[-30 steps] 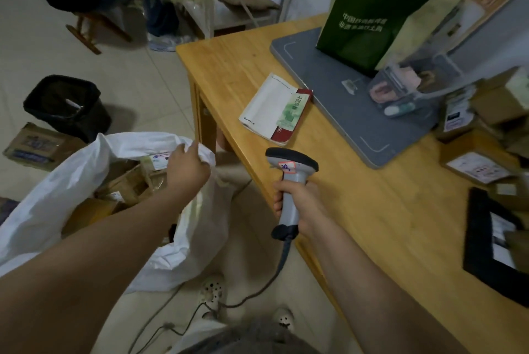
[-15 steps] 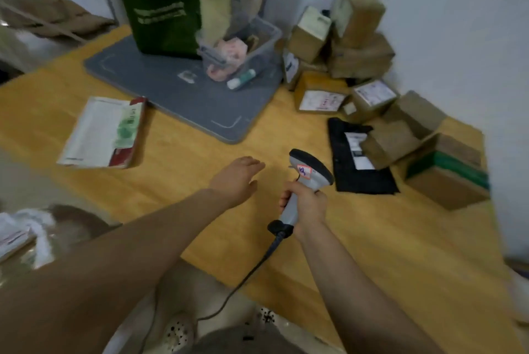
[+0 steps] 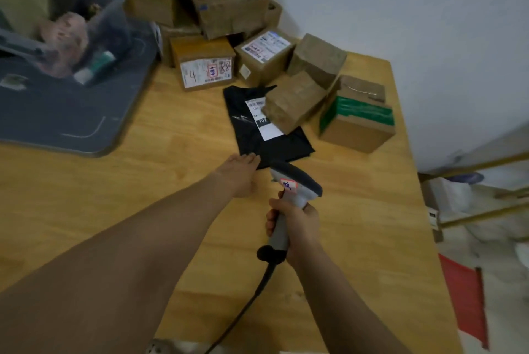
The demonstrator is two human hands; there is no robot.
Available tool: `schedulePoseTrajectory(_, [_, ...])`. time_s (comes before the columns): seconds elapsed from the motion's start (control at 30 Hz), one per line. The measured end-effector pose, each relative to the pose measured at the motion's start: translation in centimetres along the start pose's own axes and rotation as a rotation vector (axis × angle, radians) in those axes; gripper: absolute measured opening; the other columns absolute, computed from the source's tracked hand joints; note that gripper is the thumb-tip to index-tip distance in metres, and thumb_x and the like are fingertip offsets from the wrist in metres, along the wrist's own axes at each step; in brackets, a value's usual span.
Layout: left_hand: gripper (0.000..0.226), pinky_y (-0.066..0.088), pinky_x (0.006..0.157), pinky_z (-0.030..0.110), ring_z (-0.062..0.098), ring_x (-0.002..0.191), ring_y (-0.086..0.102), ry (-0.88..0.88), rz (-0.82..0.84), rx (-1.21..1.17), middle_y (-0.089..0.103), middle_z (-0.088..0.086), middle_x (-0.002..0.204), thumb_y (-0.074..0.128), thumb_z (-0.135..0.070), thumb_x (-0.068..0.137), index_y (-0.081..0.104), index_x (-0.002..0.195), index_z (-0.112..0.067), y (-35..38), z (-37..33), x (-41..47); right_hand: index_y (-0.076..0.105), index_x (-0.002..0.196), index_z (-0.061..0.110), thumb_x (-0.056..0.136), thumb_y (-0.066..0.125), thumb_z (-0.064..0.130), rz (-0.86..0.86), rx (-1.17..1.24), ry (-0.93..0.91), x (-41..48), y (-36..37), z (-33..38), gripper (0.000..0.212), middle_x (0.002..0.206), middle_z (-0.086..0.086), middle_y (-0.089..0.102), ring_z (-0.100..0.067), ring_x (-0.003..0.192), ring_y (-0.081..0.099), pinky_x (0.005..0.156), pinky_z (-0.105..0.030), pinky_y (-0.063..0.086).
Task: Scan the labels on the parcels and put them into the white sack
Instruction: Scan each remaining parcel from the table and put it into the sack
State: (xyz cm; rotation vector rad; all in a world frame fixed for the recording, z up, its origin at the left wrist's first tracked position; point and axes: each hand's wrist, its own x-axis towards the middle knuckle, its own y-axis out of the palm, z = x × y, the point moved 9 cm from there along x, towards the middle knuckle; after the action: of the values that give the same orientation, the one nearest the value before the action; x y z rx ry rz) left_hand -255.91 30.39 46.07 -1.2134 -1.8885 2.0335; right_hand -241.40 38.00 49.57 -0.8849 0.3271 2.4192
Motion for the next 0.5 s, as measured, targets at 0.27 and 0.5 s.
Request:
schedulePoseTrajectory(0.27, [0.072,0.0,0.119,0.033,0.018,0.149,0.004,-0.014,0.054,0.053,-0.004,0.009,0.162,0.039,-0.04,0.099,0.004,0.153,-0.009,4.9,3.9,-5.7,0.053,0.072,0.004,0.084,0.062,-0.001,0.097,-0.148,0.041,-0.7,1.7,-0.9,0.015,0.053,-0.008,0.056,-0.018,0.04,0.051,0.044,-0.026,0.043])
schedulePoseTrajectory(0.5, [0.064,-0.003,0.117,0.027,0.013,0.149,0.002,-0.073,0.13,0.01,-0.004,0.003,0.162,0.034,-0.04,0.102,0.006,0.154,-0.013,8.5,10.5,-16.5,0.058,0.073,0.003,0.083,0.065,0.001,0.196,-0.289,0.009,-3.1,6.9,-2.2,0.012,0.052,-0.008,0.058,-0.018,0.043,0.054,0.045,-0.026,0.046])
